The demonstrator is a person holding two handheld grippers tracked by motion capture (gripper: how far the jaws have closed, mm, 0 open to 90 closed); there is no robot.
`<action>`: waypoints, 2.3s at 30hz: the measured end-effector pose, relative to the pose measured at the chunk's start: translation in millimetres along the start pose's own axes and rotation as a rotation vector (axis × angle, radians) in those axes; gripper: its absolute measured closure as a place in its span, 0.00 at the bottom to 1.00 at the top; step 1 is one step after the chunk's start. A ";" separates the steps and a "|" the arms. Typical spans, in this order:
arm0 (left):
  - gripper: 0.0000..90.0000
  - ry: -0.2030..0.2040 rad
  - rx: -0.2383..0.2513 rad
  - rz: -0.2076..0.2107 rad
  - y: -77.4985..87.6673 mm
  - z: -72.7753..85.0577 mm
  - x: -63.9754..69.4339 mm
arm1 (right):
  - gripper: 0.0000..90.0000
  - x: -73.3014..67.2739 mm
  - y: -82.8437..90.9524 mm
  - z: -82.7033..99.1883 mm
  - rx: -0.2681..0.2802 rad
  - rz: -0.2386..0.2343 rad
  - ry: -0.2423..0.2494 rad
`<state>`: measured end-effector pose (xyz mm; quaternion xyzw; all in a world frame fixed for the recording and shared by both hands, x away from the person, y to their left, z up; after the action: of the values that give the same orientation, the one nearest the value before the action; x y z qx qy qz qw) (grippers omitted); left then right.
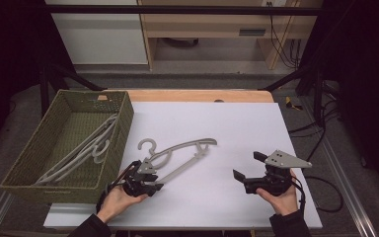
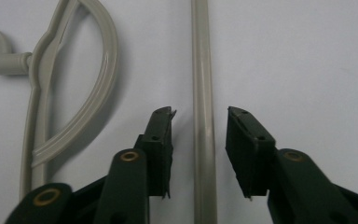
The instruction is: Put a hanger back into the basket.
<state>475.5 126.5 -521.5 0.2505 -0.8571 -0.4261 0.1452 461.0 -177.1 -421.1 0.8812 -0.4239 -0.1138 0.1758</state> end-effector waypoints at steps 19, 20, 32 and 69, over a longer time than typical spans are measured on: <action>0.90 -0.153 -0.025 0.037 -14.3 -14.4 27.8 | 0.07 -0.3 -1.2 1.6 -0.009 -0.003 -0.006; 0.90 -0.165 -0.022 0.042 -16.3 -16.2 31.7 | 0.07 -0.2 -1.6 1.7 -0.008 -0.002 -0.007; 0.90 -0.226 -0.016 0.119 -26.1 -22.6 59.9 | 0.09 2.7 -10.6 6.3 -0.033 -0.005 -0.010; 0.14 0.010 0.343 -0.003 78.3 -39.1 27.4 | 0.48 24.1 -130.0 51.3 -0.400 -0.051 0.168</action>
<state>446.8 125.6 -434.4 0.2751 -0.9162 -0.2724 0.1038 549.8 -131.7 -522.0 0.8455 -0.3543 -0.1261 0.3791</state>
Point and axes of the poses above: each handheld gripper's, and its own axes: y roughly backward along the jaws, z roughly out of its underside, x roughly to its right, the point moved 8 cm from there along -y, roughly forward along the jaws, and after that the axes turned 2 degrees about z, right-handed, at the moved point
